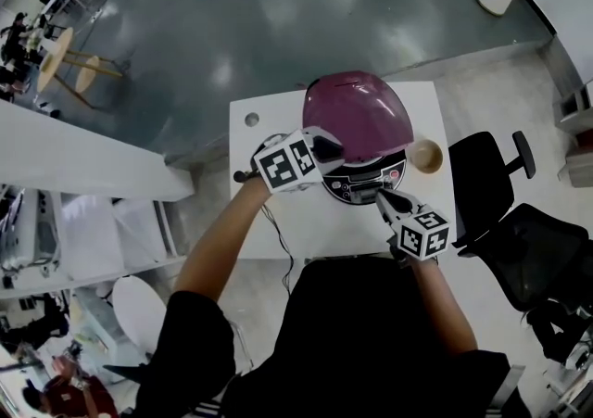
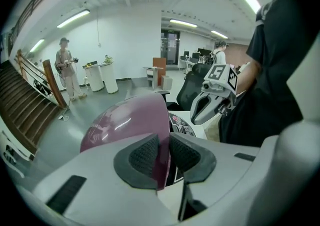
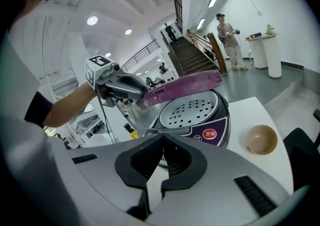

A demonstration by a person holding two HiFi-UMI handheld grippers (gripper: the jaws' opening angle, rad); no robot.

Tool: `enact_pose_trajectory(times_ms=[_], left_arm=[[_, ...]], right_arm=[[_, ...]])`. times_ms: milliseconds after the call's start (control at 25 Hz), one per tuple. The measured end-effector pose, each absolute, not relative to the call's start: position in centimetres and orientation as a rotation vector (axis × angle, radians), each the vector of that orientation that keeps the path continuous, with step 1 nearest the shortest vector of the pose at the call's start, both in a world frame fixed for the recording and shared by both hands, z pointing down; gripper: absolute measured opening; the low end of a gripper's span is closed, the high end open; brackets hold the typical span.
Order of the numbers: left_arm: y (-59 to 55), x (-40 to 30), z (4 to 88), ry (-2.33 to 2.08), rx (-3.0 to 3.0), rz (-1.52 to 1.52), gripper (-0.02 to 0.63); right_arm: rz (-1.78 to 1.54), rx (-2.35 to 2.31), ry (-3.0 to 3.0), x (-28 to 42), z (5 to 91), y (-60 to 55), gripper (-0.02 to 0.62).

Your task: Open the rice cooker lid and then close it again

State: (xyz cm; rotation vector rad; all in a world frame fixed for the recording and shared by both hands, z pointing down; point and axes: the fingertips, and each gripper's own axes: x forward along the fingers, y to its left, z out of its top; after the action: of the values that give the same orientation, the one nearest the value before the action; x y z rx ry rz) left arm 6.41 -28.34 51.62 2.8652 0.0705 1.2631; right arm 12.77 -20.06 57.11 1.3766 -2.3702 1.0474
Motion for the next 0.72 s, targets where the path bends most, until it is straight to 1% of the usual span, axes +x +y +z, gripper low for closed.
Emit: enact_pose_trajectory(times_ms=[360, 520, 640, 720], left_arm=[[-26.8, 6.9, 54.2, 0.192, 2.836, 1.379, 0.070], [-26.4, 7.1, 55.6, 0.211, 2.793, 1.373, 0.063], [-26.6, 7.1, 56.6, 0.160, 2.783, 1.316, 0.025], [-26.8, 7.1, 57.0, 0.133, 2.775, 1.274, 0.012]], right_arm=[[1.075, 1.353, -2.377, 12.0, 57.1, -21.9, 0.000], [1.061, 1.338, -2.377, 11.9, 57.2, -22.9, 0.000], [1.058, 1.347, -2.374, 12.1, 57.1, -23.5, 0.000], [1.048, 1.355, -2.369, 12.4, 57.0, -23.7, 0.000]])
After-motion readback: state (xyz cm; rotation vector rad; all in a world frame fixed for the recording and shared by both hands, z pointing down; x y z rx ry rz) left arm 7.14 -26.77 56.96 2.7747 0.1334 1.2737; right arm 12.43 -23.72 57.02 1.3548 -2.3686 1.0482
